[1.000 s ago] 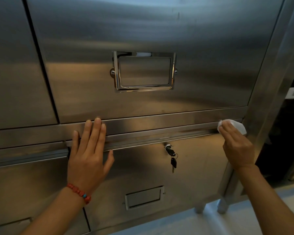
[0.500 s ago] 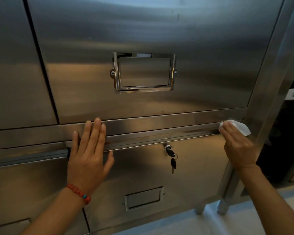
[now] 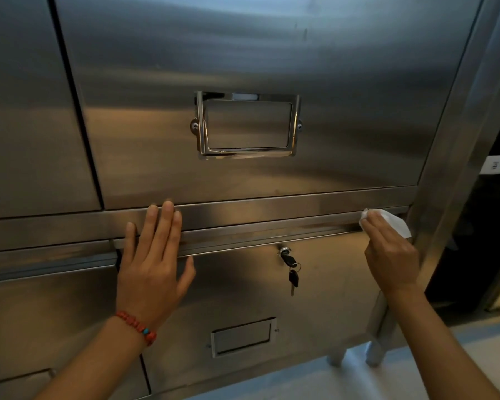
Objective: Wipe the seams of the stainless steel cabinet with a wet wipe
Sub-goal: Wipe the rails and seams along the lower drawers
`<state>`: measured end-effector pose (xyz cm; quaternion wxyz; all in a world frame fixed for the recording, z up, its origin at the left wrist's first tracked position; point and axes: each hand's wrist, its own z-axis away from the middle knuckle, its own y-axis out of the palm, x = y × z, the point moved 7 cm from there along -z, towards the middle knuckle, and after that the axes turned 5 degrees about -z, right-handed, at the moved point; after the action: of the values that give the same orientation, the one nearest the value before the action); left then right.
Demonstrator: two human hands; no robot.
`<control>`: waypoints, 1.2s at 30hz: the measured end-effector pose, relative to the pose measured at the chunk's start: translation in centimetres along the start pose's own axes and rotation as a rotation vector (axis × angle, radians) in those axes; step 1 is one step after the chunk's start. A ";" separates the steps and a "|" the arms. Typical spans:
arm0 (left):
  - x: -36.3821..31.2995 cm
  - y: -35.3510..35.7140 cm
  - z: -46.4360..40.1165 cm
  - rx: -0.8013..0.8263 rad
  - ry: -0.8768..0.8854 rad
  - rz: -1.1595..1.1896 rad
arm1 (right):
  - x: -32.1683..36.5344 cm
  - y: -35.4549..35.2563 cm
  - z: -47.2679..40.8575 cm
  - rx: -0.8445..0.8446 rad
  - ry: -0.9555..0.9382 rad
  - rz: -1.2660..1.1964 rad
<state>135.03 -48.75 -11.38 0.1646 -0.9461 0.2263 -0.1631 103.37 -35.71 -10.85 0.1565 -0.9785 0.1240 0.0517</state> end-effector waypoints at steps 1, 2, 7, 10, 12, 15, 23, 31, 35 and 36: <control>0.0 0.0 0.0 0.000 -0.002 0.001 | 0.4 0.0 -0.1 -0.011 -0.007 -0.007; 0.0 0.0 0.0 0.001 -0.003 0.001 | 0.8 -0.1 -0.1 -0.026 -0.013 -0.007; -0.1 -0.1 -0.1 0.011 -0.011 0.006 | 3.1 -0.1 -0.2 -0.069 -0.041 -0.020; -0.1 -0.1 -0.1 0.015 -0.010 0.000 | 4.6 -0.1 -0.4 -0.054 -0.054 -0.034; -0.1 -0.2 0.0 0.011 -0.007 -0.003 | 5.6 -0.2 -0.7 -0.052 -0.063 -0.056; 0.0 -0.2 -0.1 0.014 -0.007 -0.006 | 7.0 -0.2 -0.9 -0.053 -0.070 -0.103; 0.0 -0.2 -0.2 0.033 -0.009 0.000 | 10.6 -0.2 -1.5 -0.066 -0.092 -0.252; 0.1 -0.4 -0.2 0.075 -0.005 0.028 | 13.5 -1.0 -2.3 0.003 -0.170 -0.352; 0.2 -0.7 -0.3 0.123 -0.003 0.041 | 14.9 -1.4 -2.8 0.014 -0.236 -0.364; 0.3 -0.8 -0.3 0.142 -0.004 0.044 | 15.3 -1.6 -2.8 0.003 -0.260 -0.361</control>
<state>135.44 -48.28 -10.77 0.2354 -0.9271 0.2347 -0.1731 118.72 -38.64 -9.87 0.1793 -0.9697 -0.0745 0.1483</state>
